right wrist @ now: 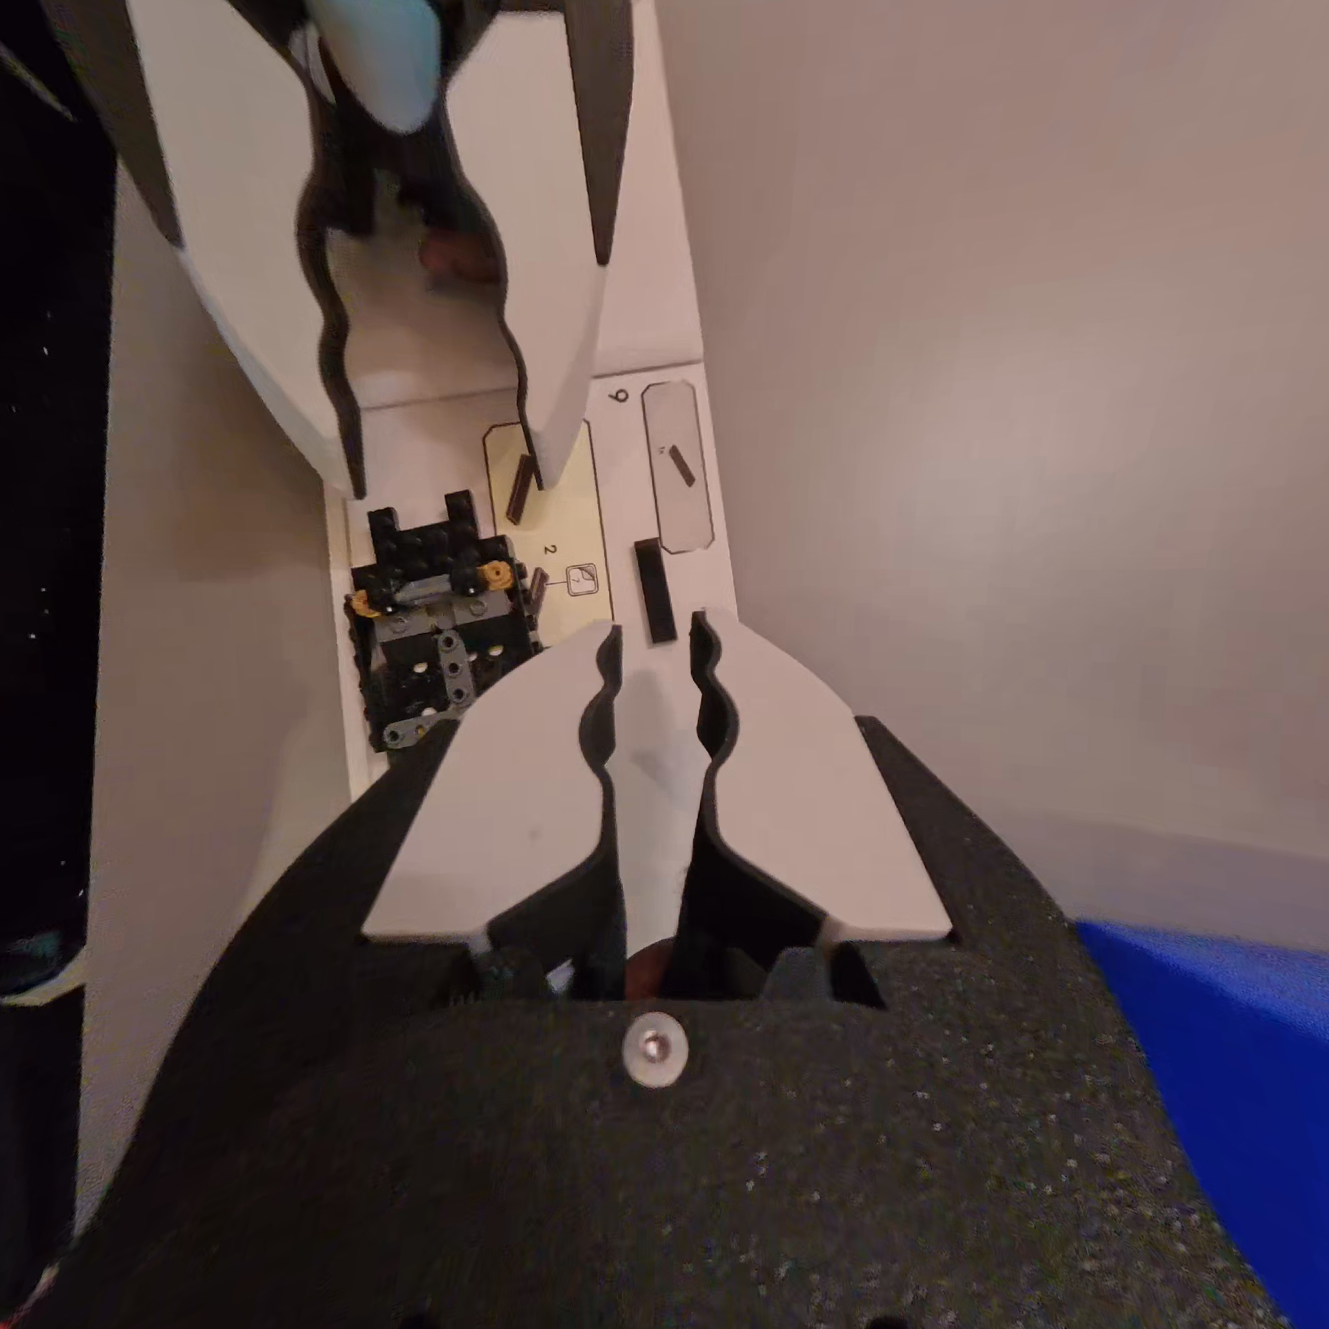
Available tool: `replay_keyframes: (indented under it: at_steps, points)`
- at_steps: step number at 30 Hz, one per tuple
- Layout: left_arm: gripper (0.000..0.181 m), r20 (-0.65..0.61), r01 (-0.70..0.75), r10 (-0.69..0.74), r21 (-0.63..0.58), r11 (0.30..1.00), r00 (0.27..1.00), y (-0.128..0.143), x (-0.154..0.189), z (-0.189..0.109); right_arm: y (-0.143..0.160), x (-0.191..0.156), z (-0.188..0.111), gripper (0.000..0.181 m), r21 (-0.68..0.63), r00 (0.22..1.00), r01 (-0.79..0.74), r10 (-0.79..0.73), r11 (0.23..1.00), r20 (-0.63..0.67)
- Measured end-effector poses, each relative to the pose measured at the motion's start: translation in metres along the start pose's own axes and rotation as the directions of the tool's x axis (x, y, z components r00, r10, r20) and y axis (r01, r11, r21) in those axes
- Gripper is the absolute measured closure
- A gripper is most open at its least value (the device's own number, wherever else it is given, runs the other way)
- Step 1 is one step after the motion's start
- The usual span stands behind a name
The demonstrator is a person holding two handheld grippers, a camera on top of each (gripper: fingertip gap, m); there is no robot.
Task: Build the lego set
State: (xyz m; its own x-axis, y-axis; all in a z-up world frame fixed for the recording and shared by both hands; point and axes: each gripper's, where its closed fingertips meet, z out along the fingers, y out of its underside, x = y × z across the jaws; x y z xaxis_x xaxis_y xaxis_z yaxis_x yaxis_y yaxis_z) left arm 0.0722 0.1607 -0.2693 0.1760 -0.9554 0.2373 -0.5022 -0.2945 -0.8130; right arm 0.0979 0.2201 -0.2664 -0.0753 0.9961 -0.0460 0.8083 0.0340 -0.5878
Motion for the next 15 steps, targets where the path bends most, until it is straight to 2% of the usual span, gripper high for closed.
replay_keyframes:
  at_steps: [5, 8, 10, 11, 13, 14, 15]
  points:
    - [0.135, -0.003, 0.003, -0.003, 0.003, 1.000, 1.000, 0.000, 0.000, 0.000, 0.005, -0.001, 0.018, 0.163, -0.077, 0.998, 0.035, -0.031, 0.996, 0.051]
    - [0.135, -0.002, -0.004, 0.004, -0.008, 1.000, 1.000, 0.001, 0.001, 0.001, 0.009, 0.003, 0.026, 0.162, -0.116, 0.999, 0.043, -0.040, 0.992, 0.022]
    - [0.135, -0.003, -0.011, 0.011, -0.018, 1.000, 1.000, 0.002, 0.002, 0.002, 0.008, 0.001, 0.026, 0.173, -0.101, 0.999, 0.035, -0.031, 0.994, 0.044]
    - [0.135, -0.005, -0.012, 0.012, -0.021, 1.000, 1.000, 0.002, 0.002, 0.002, 0.008, 0.001, 0.026, 0.173, -0.092, 0.999, 0.024, -0.020, 0.995, 0.048]
    - [0.135, -0.011, -0.007, 0.007, -0.012, 1.000, 1.000, 0.001, 0.002, 0.001, 0.004, 0.001, 0.022, 0.173, -0.015, 0.997, -0.045, 0.046, 0.999, 0.067]
    - [0.135, -0.017, 0.000, 0.000, 0.002, 1.000, 1.000, 0.000, 0.002, -0.001, -0.010, -0.002, 0.013, 0.173, 0.106, 0.985, -0.138, 0.125, 0.985, 0.121]
    - [0.135, -0.026, 0.010, -0.010, 0.022, 1.000, 1.000, -0.003, 0.002, -0.002, -0.030, -0.007, -0.004, 0.174, 0.265, 0.949, -0.270, 0.209, 0.926, 0.235]
